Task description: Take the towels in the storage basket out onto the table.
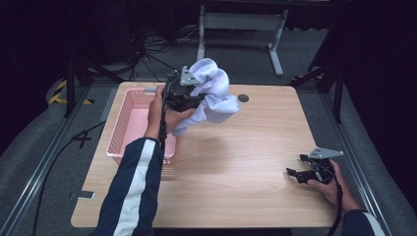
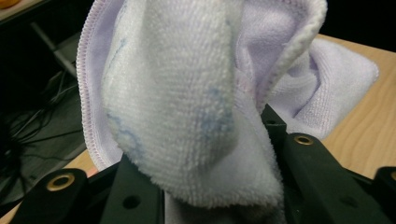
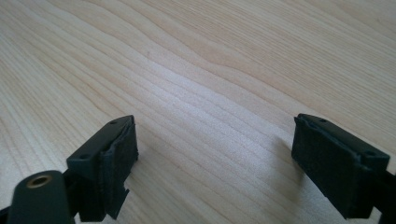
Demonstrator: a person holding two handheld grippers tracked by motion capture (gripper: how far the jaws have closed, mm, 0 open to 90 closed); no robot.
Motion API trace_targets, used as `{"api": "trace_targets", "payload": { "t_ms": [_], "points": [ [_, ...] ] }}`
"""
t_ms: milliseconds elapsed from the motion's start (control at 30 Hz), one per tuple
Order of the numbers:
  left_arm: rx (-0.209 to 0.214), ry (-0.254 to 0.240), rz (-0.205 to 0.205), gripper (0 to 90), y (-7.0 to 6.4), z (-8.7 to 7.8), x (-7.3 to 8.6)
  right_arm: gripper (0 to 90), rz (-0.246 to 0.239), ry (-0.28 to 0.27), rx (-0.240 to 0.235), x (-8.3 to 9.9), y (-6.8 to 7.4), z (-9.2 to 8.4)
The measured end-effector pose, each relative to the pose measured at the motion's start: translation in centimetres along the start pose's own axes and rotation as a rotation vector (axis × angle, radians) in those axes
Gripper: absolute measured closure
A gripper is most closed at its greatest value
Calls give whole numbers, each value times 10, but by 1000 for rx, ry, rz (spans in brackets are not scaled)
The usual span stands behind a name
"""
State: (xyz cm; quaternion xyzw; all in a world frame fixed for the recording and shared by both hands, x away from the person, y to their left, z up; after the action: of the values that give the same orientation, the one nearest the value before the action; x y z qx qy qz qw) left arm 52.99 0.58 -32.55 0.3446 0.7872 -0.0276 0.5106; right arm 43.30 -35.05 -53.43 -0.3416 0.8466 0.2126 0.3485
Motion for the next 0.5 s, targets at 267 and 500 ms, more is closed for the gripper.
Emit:
{"api": "trace_targets", "payload": {
  "t_ms": [267,500],
  "points": [
    [122,20,9,631,-59,36,3,148,-1,0,0,0,0,0],
    [276,96,33,540,-119,68,33,148,-1,2,-1,0,0,0]
  ]
}}
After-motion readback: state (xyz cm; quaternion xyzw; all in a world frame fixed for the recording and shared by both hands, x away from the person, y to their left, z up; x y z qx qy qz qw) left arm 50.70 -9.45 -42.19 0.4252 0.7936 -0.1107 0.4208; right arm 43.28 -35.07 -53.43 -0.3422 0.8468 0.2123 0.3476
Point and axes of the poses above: each handheld gripper's, and its own axes: z roughly forward along the jaws, x roughly out of its underside, y roughly to its left, the point moved 10 cm from there along z, roughly forward along the jaws, and after that the axes turned 13 degrees about -x, right-handed, at the moved point
